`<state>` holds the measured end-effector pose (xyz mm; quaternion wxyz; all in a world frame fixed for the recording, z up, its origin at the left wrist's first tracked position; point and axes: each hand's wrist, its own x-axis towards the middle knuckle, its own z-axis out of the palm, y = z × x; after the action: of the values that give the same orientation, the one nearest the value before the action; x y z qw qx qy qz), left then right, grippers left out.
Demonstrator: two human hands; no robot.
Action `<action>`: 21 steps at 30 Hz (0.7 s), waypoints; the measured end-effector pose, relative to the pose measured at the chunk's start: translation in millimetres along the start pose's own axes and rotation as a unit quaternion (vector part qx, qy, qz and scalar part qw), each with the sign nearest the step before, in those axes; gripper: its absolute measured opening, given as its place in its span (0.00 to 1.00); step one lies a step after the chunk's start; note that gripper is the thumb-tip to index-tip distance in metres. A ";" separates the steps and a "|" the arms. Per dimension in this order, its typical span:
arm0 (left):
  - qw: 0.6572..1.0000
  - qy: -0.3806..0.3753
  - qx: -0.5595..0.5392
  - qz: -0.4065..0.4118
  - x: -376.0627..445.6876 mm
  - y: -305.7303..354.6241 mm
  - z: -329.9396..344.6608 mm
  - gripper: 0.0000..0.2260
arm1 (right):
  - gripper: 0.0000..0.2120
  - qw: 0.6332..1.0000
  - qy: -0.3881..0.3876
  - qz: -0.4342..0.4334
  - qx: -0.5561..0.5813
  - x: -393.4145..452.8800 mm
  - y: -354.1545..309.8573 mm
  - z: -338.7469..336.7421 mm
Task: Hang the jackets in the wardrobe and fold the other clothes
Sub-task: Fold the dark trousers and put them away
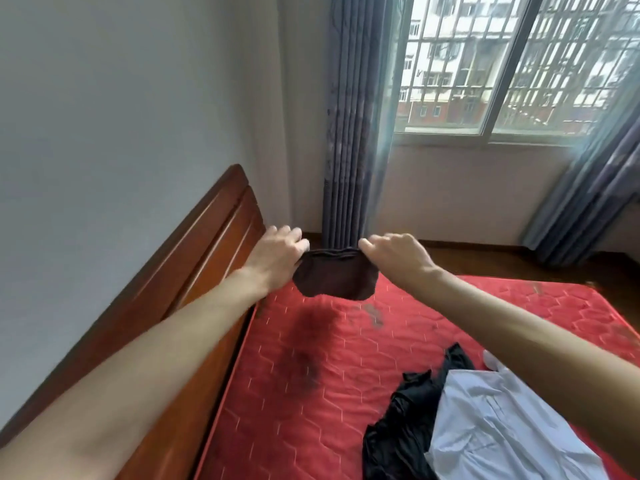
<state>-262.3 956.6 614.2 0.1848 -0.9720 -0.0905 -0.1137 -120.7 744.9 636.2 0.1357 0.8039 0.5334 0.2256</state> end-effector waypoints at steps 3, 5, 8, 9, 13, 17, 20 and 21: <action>0.997 -0.061 -0.035 0.014 -54.2 55.9 68.0 0.13 | 0.12 0.997 -0.070 -0.006 0.040 -54.5 -55.1 71.7; 0.994 -0.086 -0.071 0.018 -95.2 94.4 112.3 0.17 | 0.13 0.987 -0.133 0.001 0.089 -91.4 -90.7 118.3; 0.976 -0.165 -0.136 0.029 -156.7 146.9 173.2 0.22 | 0.09 0.971 -0.175 0.030 0.162 -145.2 -145.0 165.7; 0.971 -0.188 -0.148 0.026 -176.1 162.5 190.3 0.23 | 0.15 0.969 -0.168 0.025 0.180 -162.7 -161.7 179.4; 0.953 -0.238 -0.188 0.027 -245.8 223.0 240.3 0.24 | 0.24 0.943 -0.222 0.048 0.244 -236.6 -221.2 241.5; 0.940 -0.264 -0.214 0.039 -307.4 273.3 270.4 0.23 | 0.25 0.919 -0.273 0.037 0.281 -303.7 -274.4 277.0; 0.925 -0.295 -0.237 0.048 -345.7 304.7 293.4 0.23 | 0.24 0.908 -0.306 0.013 0.285 -350.6 -311.8 303.9; 0.918 -0.307 -0.245 0.051 -357.2 313.5 302.1 0.24 | 0.24 0.908 -0.313 0.001 0.280 -365.0 -324.2 312.4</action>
<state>-479.4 736.6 143.4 -0.0903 -0.9773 -0.0622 0.1811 -340.6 544.3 138.8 0.0649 0.8388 0.5039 -0.1957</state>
